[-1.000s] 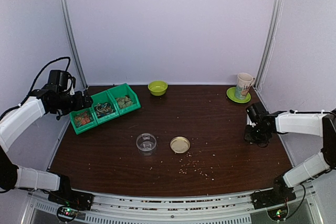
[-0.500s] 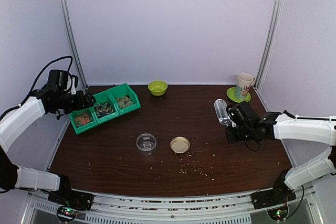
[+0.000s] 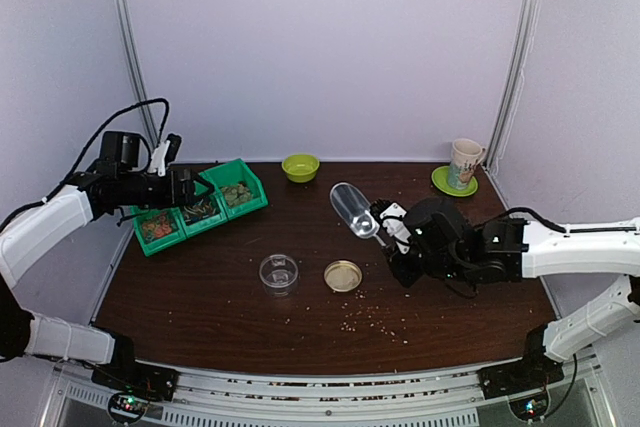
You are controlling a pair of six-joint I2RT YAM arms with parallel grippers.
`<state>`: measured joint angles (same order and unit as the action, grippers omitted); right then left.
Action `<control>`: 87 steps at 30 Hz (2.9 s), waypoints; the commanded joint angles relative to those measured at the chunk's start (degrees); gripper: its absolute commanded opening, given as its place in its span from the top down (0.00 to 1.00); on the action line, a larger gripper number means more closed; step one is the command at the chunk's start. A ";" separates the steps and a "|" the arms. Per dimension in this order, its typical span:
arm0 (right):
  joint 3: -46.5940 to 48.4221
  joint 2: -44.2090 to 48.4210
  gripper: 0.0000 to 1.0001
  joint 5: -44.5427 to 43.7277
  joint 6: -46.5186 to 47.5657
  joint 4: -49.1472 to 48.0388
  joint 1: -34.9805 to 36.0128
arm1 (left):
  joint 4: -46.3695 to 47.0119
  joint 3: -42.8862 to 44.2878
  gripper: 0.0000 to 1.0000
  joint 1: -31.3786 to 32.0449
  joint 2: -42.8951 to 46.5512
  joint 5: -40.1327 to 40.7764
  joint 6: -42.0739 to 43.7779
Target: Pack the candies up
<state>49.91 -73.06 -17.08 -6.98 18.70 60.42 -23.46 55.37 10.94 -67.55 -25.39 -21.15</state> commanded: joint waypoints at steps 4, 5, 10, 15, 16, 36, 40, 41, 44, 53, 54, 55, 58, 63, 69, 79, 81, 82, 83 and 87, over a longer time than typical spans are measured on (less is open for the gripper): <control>5.08 -3.45 1.00 -3.43 6.94 -1.62 5.73 | 4.13 0.29 0.09 8.13 -2.19 -12.18 4.78; 5.48 -3.81 1.00 -3.70 7.35 -1.64 6.55 | 4.13 0.32 0.09 9.34 -2.58 -12.89 5.20; 6.89 -6.47 1.00 -4.54 10.13 -1.92 10.43 | 4.13 0.61 0.10 13.62 -4.29 -15.45 6.09; 9.13 -10.25 1.00 -6.97 11.98 -0.66 12.79 | 4.13 0.78 0.11 16.58 -6.00 -17.28 6.50; 9.57 -10.93 1.00 -7.22 12.17 -0.23 12.95 | 4.13 0.86 0.12 17.14 -6.22 -17.81 6.55; 12.38 -14.92 1.00 -7.97 14.05 0.20 14.78 | 1.93 2.11 0.29 22.19 -10.59 -20.71 8.04; 13.19 -15.50 1.00 -8.18 14.37 0.86 14.96 | 1.93 2.10 0.35 22.21 -11.00 -20.71 7.96; 13.51 -15.83 1.00 -8.31 14.29 1.17 14.98 | 1.93 2.05 0.36 22.22 -11.09 -20.75 7.96; 14.38 -16.58 1.00 -8.63 14.11 1.91 15.08 | 1.93 2.10 0.41 22.37 -11.45 -21.01 7.96; 16.22 -17.98 1.00 -8.92 14.04 2.92 15.42 | 1.93 2.28 0.59 23.00 -12.25 -22.05 7.93; 16.42 -18.18 1.00 -8.99 14.03 3.07 15.46 | 1.93 2.26 0.62 23.05 -12.30 -22.07 7.99; 16.59 -18.37 1.00 -9.15 14.02 3.14 15.51 | 1.97 2.21 0.64 23.04 -12.34 -22.15 8.04; 17.01 -18.73 1.00 -9.42 14.06 3.41 15.68 | 1.93 2.32 0.75 23.08 -12.42 -22.27 8.04; 17.01 -18.79 1.00 -9.64 14.08 3.21 15.86 | 1.94 2.34 0.97 23.21 -12.69 -22.36 7.90; 16.43 -18.53 1.00 -10.35 14.09 2.72 15.94 | 1.84 2.54 1.00 23.23 -12.70 -22.69 7.87; 6.10 -9.80 0.51 -9.18 18.27 -8.58 15.95 | 2.55 2.54 1.00 23.16 -12.14 -24.42 7.73; 2.05 -6.79 0.50 -7.64 19.84 -13.98 15.95 | 3.07 2.33 1.00 23.24 -11.95 -25.02 7.57; -0.17 -5.22 0.49 -6.60 21.00 -17.39 15.93 | 3.27 2.21 1.00 23.22 -11.83 -25.31 7.54; -2.41 -3.96 0.49 -5.59 22.13 -20.47 15.95 | 3.44 2.18 1.00 23.19 -11.75 -25.53 7.48; -8.58 -0.41 0.48 -1.67 26.21 -30.31 15.95 | 3.90 2.02 1.00 23.19 -11.72 -26.21 7.23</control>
<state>45.39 -76.03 -22.72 14.70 1.28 76.20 -22.26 55.94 33.87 -80.55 -48.93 -13.58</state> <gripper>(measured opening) 0.517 0.024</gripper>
